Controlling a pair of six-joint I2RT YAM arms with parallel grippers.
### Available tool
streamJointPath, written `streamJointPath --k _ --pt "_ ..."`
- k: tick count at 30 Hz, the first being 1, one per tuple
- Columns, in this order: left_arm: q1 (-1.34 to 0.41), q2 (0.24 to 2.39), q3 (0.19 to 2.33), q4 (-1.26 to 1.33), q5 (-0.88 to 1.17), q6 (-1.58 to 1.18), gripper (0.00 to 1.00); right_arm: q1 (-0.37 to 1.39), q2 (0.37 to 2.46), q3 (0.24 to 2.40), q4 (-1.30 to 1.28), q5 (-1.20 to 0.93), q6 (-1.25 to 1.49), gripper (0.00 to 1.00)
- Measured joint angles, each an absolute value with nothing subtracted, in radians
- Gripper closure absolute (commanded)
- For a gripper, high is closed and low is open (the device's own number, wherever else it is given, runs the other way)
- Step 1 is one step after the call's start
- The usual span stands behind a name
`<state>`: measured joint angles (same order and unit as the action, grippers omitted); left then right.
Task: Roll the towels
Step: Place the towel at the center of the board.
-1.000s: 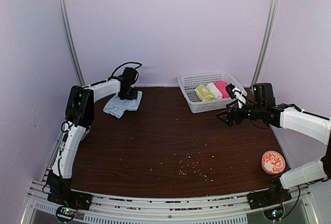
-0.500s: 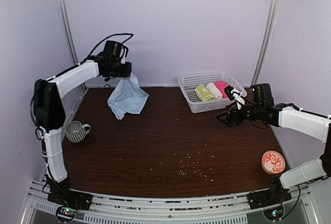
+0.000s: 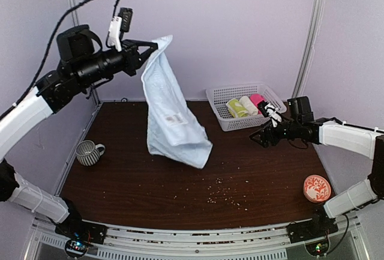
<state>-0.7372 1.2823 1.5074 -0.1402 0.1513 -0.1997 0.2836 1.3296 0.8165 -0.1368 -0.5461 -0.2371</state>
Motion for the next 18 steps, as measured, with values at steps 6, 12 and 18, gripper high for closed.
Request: streamJointPath --k 6,12,18 --pt "-0.736 1.448 1.345 -0.278 0.041 -0.216 1.00 0.284 1.341 0.817 -0.154 -0.580 -0.241 0.20" --pt "-0.736 1.366 1.149 -0.550 -0.033 -0.355 1.00 0.284 1.327 0.817 -0.164 -0.633 -0.268 0.25" --pt "-0.734 1.110 1.118 -0.820 -0.128 -0.554 0.76 0.318 1.347 0.859 -0.239 -0.641 -0.343 0.40"
